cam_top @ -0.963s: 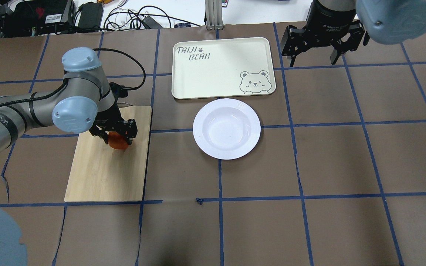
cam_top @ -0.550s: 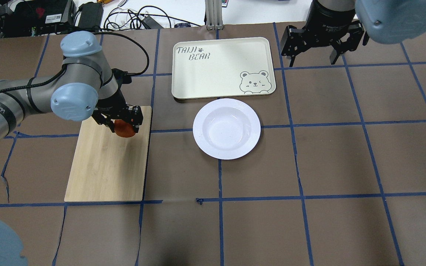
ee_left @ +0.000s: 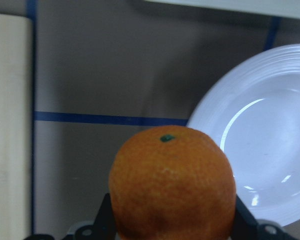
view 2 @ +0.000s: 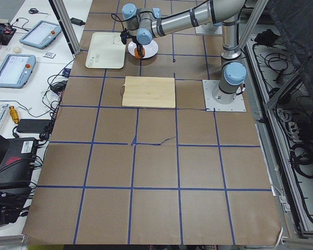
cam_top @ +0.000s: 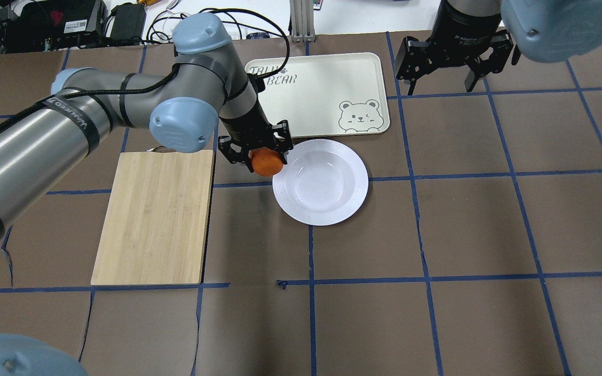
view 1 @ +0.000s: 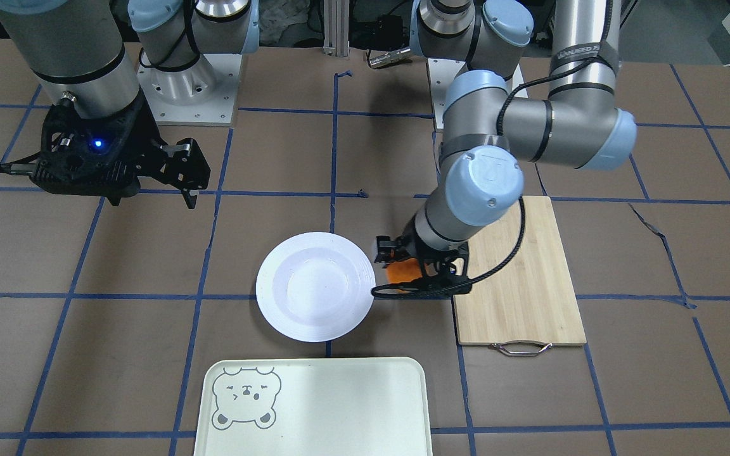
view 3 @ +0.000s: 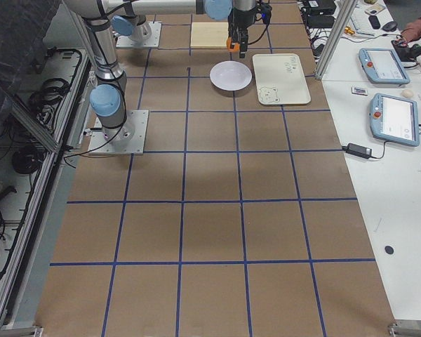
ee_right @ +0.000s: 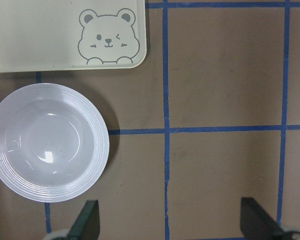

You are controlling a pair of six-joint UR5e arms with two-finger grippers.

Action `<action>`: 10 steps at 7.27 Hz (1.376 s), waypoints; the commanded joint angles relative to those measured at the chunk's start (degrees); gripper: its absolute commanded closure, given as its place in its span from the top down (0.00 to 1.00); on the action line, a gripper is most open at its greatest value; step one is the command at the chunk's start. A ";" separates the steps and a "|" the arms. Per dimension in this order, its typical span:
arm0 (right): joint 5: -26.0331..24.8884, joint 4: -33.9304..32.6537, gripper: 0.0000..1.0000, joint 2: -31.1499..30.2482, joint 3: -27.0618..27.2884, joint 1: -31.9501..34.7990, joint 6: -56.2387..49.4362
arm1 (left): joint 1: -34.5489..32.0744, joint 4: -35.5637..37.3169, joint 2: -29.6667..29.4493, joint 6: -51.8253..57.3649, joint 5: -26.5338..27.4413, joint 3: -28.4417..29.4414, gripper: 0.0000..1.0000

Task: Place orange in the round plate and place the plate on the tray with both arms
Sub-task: 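Carry the orange with the left gripper over the white plate and lower it, then open the left gripper and lift it away while the right gripper moves toward the plate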

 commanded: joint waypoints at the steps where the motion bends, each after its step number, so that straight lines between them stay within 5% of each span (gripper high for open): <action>1: 0.00 0.00 1.00 0.01 0.04 0.00 0.01 | -4.91 8.15 -6.06 -6.75 -4.00 0.35 0.00; 3: -0.26 0.00 1.00 0.01 -0.05 -0.09 -0.08 | -5.36 8.26 -7.93 -4.93 -4.19 0.09 0.09; 4: 0.00 -0.08 1.00 0.01 -0.05 -0.18 -0.08 | -5.36 8.35 -8.19 -3.27 -3.84 0.09 0.99; 8: 4.82 -2.80 1.00 1.76 0.65 -0.44 -0.08 | -1.95 2.85 -0.23 3.64 0.80 2.36 1.00; 10: 10.23 -15.48 1.00 4.22 7.29 -0.87 -0.17 | 0.34 -6.88 7.41 6.32 5.53 5.52 1.00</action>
